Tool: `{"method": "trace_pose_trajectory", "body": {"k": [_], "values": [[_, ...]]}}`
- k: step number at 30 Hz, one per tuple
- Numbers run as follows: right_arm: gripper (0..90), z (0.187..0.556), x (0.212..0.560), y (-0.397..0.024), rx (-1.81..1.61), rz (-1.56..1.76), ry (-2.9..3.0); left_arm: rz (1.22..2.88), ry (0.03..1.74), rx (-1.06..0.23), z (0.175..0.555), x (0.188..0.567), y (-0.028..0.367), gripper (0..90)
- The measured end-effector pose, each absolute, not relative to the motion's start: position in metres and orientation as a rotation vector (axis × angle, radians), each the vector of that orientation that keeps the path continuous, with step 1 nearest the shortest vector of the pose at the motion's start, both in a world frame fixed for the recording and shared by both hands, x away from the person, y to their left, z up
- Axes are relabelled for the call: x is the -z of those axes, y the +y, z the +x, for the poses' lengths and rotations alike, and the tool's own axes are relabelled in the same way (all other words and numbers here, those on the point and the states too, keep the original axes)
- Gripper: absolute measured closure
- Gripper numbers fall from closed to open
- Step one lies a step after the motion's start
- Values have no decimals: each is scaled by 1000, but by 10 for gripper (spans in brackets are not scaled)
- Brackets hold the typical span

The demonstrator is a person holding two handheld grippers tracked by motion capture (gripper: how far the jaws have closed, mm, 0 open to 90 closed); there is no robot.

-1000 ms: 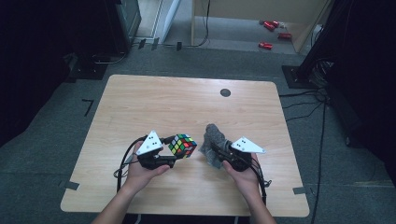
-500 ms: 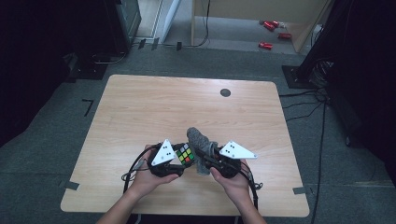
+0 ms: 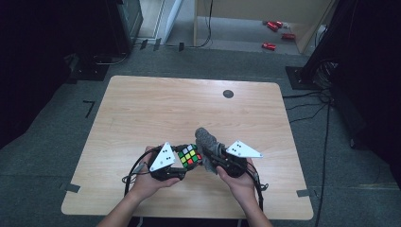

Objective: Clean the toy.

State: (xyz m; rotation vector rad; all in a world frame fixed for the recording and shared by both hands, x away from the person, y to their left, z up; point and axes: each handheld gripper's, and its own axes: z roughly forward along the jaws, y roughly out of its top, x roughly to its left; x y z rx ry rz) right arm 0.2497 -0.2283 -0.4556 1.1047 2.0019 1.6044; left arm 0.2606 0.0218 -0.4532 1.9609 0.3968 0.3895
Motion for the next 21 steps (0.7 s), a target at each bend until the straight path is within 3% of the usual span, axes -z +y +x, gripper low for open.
{"method": "trace_pose_trajectory", "body": {"k": [6, 15, 21], "values": [[670, 241, 441, -220, -1636, 1031, 1989, 1957, 398, -384, 261, 453, 22, 358], [670, 251, 458, -230, -1601, 1114, 1996, 1916, 410, -347, 262, 448, 27, 357], [668, 243, 444, -223, -1647, 1035, 1991, 1953, 401, -363, 263, 452, 24, 357]]}}
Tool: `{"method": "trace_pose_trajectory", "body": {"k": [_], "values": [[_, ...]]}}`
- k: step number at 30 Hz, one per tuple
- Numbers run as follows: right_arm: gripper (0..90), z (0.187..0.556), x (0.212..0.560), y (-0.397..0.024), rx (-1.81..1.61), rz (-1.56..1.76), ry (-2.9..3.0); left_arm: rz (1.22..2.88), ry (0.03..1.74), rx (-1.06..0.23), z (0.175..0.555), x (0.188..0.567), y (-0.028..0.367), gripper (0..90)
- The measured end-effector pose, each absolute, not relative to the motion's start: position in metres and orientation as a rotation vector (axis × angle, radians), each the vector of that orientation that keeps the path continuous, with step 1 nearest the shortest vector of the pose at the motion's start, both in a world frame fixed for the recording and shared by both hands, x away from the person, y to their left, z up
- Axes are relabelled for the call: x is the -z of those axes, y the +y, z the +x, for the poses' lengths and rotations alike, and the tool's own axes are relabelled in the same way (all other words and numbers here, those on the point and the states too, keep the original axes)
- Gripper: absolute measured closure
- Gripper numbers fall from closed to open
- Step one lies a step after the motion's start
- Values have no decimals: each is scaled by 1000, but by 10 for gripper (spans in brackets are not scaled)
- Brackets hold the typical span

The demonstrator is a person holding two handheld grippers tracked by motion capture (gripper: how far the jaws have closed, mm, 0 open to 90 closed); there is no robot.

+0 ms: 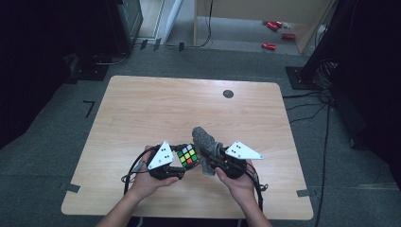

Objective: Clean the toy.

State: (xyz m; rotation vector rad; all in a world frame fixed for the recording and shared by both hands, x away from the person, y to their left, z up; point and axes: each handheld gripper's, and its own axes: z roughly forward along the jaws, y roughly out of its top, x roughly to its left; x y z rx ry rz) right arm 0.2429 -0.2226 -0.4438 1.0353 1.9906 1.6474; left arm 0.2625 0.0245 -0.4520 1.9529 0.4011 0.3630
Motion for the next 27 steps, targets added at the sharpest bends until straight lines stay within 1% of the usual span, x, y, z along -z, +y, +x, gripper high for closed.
{"method": "trace_pose_trajectory", "body": {"k": [3, 7, 9, 13, 17, 24, 27], "values": [[667, 241, 442, -220, -1643, 1022, 1989, 1946, 399, -366, 262, 450, 25, 358], [667, 250, 454, -226, -1609, 1090, 1993, 1904, 409, -323, 263, 447, 29, 358], [667, 252, 458, -229, -1608, 1127, 1997, 1905, 408, -323, 264, 447, 30, 357], [666, 247, 450, -226, -1641, 1080, 1990, 1939, 401, -351, 263, 450, 27, 357], [665, 241, 441, -219, -1638, 1023, 1987, 1935, 397, -353, 263, 450, 26, 357], [666, 251, 459, -229, -1627, 1132, 1996, 1885, 420, -297, 266, 447, 33, 357], [666, 250, 456, -228, -1634, 1126, 1990, 1892, 421, -302, 267, 447, 34, 358]]}}
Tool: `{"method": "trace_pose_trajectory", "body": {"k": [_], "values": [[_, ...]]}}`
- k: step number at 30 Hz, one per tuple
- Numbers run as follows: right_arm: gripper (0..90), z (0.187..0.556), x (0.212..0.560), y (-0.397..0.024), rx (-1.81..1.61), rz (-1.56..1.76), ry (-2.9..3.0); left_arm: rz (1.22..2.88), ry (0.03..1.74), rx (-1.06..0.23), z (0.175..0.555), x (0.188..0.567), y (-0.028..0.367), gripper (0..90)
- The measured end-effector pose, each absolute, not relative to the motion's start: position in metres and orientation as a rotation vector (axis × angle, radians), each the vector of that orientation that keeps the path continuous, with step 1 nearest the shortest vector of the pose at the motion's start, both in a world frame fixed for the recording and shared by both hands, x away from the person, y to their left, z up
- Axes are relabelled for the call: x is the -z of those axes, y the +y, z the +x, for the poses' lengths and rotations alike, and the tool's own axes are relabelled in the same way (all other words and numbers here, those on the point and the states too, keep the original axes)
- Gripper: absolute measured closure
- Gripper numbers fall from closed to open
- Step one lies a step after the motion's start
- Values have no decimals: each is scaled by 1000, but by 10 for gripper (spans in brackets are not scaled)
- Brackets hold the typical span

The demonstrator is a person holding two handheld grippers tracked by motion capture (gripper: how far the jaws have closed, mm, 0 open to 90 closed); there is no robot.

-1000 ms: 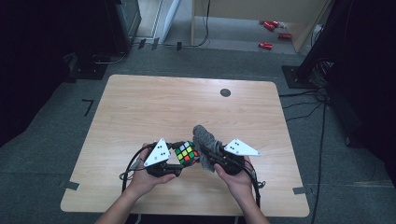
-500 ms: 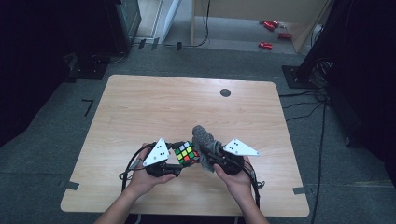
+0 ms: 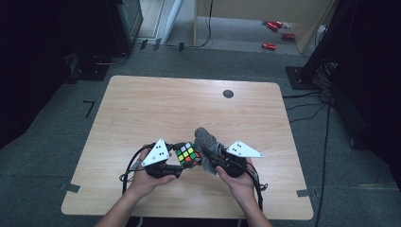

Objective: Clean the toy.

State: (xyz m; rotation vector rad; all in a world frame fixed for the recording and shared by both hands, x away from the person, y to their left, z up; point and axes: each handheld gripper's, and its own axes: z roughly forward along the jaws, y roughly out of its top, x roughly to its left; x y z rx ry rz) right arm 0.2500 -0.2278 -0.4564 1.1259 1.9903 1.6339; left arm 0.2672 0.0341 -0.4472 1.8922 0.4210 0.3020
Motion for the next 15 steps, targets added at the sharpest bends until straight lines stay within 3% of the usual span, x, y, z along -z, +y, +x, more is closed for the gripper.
{"method": "trace_pose_trajectory", "body": {"k": [6, 15], "values": [[665, 239, 441, -216, -1657, 1032, 1988, 1932, 410, -325, 265, 450, 29, 357], [665, 248, 458, -224, -1661, 1135, 1998, 1880, 444, -299, 270, 445, 39, 357]]}}
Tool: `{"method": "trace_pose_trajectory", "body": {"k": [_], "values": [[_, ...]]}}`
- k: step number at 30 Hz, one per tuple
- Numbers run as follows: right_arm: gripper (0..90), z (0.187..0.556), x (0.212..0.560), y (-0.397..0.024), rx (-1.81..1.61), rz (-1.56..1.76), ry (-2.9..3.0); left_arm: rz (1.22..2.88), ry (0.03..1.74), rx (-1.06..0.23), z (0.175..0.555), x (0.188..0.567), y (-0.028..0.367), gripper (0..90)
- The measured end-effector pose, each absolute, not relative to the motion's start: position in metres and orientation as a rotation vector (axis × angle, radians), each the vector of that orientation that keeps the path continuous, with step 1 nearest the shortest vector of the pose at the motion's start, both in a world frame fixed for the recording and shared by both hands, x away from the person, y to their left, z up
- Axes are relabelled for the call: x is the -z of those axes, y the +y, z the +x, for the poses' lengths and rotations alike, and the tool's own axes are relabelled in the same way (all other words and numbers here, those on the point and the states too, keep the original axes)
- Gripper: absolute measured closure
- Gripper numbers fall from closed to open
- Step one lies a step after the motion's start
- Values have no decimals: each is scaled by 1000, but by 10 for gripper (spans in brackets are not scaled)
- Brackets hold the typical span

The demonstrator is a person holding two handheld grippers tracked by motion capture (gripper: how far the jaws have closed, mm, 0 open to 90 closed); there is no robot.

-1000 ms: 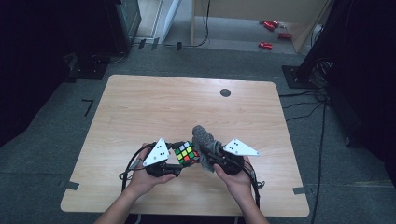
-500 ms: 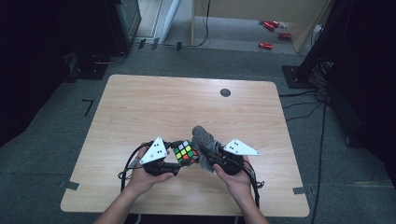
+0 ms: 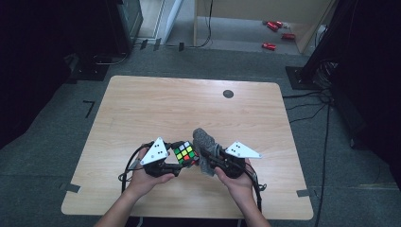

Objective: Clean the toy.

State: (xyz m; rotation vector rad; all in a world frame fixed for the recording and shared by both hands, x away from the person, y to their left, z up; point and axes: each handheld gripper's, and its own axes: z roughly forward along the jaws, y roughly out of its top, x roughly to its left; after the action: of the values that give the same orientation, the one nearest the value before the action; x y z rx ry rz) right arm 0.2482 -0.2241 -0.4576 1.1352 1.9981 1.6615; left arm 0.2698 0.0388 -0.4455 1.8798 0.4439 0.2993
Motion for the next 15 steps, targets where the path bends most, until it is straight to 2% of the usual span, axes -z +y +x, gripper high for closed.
{"method": "trace_pose_trajectory", "body": {"k": [7, 15], "values": [[664, 238, 440, -216, -1715, 1045, 1982, 1917, 435, -311, 268, 449, 33, 357], [662, 247, 453, -225, -1709, 1146, 1971, 1856, 450, -313, 268, 441, 39, 357]]}}
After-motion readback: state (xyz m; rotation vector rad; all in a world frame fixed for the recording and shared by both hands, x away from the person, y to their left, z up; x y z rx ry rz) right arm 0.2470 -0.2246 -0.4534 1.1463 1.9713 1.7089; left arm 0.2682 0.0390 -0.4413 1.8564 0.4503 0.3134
